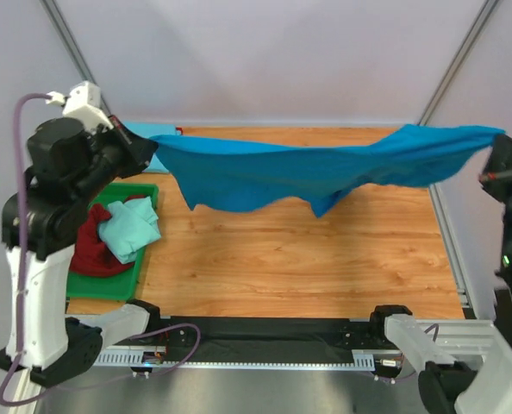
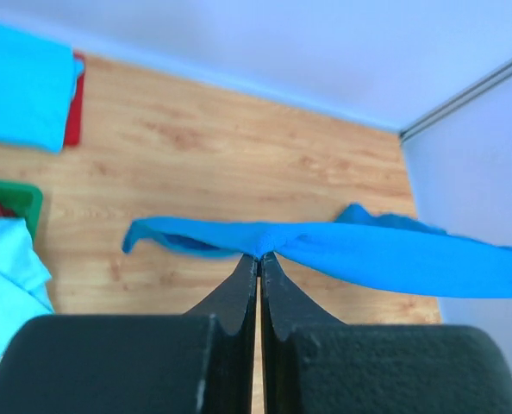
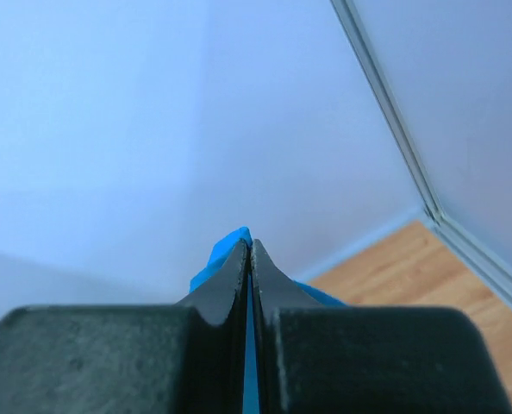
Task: Fold and stack the t-shirts
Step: Flatten the tshirt out
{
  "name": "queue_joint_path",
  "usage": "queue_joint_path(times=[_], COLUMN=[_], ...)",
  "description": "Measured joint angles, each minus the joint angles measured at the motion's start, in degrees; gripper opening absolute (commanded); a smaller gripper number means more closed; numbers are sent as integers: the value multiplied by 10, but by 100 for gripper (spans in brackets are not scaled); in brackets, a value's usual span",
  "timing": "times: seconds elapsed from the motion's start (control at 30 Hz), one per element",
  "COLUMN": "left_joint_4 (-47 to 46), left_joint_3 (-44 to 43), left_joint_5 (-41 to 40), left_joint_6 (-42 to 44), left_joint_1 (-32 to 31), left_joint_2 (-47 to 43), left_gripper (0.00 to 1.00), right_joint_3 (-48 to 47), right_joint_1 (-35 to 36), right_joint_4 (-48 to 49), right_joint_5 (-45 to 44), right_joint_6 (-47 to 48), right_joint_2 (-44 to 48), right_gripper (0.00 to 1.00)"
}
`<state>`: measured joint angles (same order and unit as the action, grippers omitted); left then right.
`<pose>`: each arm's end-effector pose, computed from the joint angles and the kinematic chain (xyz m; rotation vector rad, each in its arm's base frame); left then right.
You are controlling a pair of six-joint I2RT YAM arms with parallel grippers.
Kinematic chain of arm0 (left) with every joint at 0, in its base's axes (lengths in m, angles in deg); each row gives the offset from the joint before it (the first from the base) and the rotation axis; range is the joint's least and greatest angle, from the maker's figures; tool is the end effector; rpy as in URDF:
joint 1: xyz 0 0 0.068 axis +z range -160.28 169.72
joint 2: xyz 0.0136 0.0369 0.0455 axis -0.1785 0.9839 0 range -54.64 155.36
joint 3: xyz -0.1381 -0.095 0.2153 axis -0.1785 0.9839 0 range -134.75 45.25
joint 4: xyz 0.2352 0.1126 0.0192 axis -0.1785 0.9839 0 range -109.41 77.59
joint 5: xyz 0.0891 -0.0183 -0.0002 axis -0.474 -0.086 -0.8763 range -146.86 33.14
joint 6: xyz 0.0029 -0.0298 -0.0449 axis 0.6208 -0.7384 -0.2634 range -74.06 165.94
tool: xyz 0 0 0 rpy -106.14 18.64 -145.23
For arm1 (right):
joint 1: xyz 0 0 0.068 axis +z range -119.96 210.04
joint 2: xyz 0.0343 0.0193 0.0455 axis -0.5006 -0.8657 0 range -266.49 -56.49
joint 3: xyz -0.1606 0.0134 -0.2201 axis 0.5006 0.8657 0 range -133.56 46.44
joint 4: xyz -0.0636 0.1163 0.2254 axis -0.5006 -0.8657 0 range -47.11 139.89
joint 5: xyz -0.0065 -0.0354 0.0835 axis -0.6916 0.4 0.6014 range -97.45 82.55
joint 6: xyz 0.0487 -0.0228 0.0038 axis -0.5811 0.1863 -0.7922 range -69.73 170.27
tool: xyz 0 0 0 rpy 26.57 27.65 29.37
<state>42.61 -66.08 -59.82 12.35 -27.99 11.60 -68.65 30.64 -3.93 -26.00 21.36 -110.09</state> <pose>0.1424 -0.0436 0.5390 -0.2992 1.8817 -0.5665 0.0345 -0.0109 0.5843 0.6052 1.3141 0.1896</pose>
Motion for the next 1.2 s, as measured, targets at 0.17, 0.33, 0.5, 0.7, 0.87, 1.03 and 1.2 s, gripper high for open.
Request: queue_joint_path(times=[0.17, 0.33, 0.5, 0.7, 0.87, 1.03, 1.2], left_joint_4=[-14, -18, -23, -69, -141, -229, -339], left_joint_3=[-23, -33, -71, -42, 38, 117, 103], left_joint_5=[-12, -13, -17, -38, -34, -26, -1], left_joint_6=[24, 30, 37, 64, 79, 90, 102], left_joint_1=[-28, -41, -48, -48, -28, 0, 19], left_joint_2=[-93, -156, -120, -7, 111, 245, 416], left_gripper=[0, 0, 0, 0, 0, 0, 0], right_joint_3=[-39, -93, -102, 91, 278, 441, 492], right_joint_1=[0, 0, 0, 0, 0, -17, -59], right_joint_4=[28, 32, 46, 169, 288, 408, 522], right_joint_5=[0, 1, 6, 11, 14, 27, 48], right_joint_6=[15, 19, 22, 31, 46, 68, 68], right_joint_2=[112, 153, 131, 91, -2, -113, -246], right_gripper=[0, 0, 0, 0, 0, 0, 0])
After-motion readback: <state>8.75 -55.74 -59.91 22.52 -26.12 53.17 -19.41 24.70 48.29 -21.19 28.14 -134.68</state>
